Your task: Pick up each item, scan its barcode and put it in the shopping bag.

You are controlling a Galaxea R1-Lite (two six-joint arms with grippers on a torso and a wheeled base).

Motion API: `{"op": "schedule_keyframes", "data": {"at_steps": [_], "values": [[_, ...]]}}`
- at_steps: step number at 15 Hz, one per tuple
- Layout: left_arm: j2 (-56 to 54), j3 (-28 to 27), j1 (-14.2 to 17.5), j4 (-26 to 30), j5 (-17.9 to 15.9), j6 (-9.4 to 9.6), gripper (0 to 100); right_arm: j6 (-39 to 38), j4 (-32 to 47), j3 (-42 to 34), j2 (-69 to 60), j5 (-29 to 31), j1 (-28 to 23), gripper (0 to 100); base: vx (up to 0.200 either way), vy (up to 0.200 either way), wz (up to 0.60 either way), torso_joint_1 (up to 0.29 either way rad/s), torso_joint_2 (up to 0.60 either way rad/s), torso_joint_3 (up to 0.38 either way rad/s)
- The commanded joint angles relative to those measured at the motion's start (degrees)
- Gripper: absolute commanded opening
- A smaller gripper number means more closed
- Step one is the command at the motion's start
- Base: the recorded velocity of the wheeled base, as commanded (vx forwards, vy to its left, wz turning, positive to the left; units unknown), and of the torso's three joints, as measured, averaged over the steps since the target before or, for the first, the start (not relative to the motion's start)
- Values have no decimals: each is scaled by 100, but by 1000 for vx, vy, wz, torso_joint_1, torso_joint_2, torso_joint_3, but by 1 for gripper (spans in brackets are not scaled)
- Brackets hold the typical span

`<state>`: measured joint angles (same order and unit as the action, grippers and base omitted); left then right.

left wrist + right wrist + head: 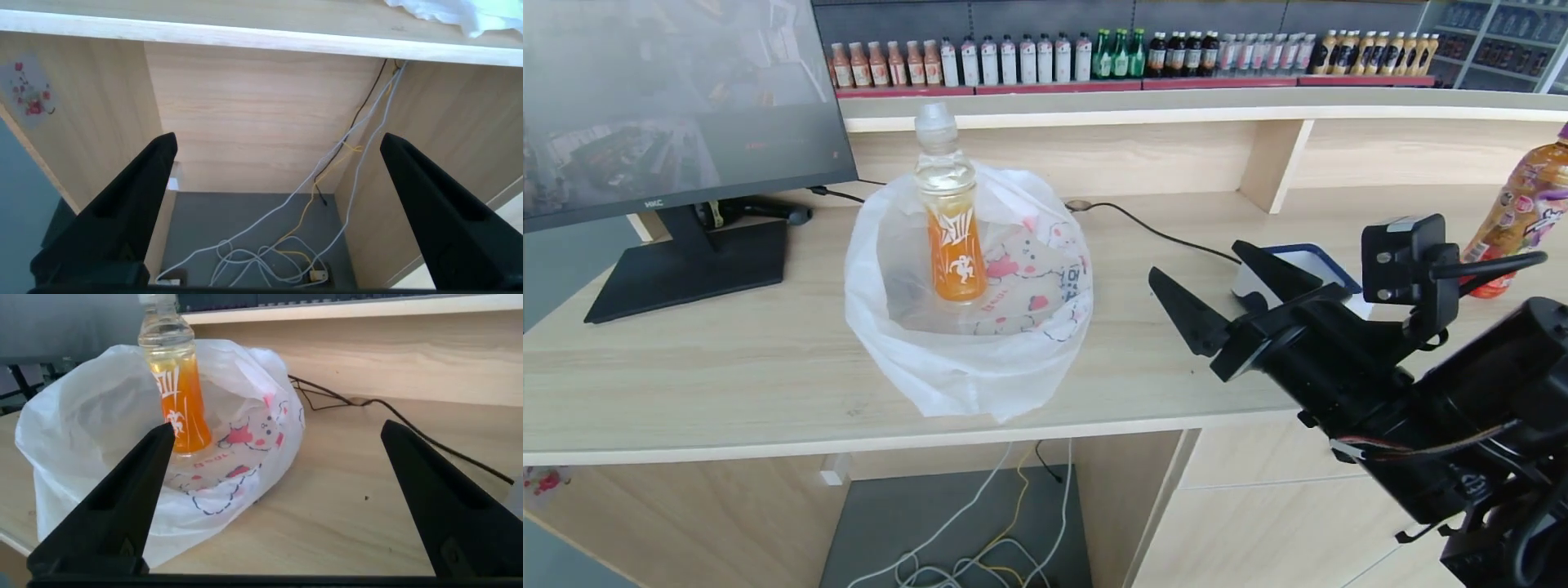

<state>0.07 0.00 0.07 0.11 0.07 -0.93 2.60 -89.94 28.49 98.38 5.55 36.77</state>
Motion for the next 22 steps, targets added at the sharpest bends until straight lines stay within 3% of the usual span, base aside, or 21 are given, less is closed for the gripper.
{"op": "schedule_keyframes", "data": {"at_steps": [1, 22], "values": [[1, 0, 1, -2, 1, -4, 100, 4, -6, -107, -100, -1, -3, 100, 0, -200, 0, 2, 2, -2], [1, 0, 1, -2, 1, -4, 100, -5, -6, -247, -161, -1, 6, 100, 0, -200, 0, 3, 2, 1]]}}
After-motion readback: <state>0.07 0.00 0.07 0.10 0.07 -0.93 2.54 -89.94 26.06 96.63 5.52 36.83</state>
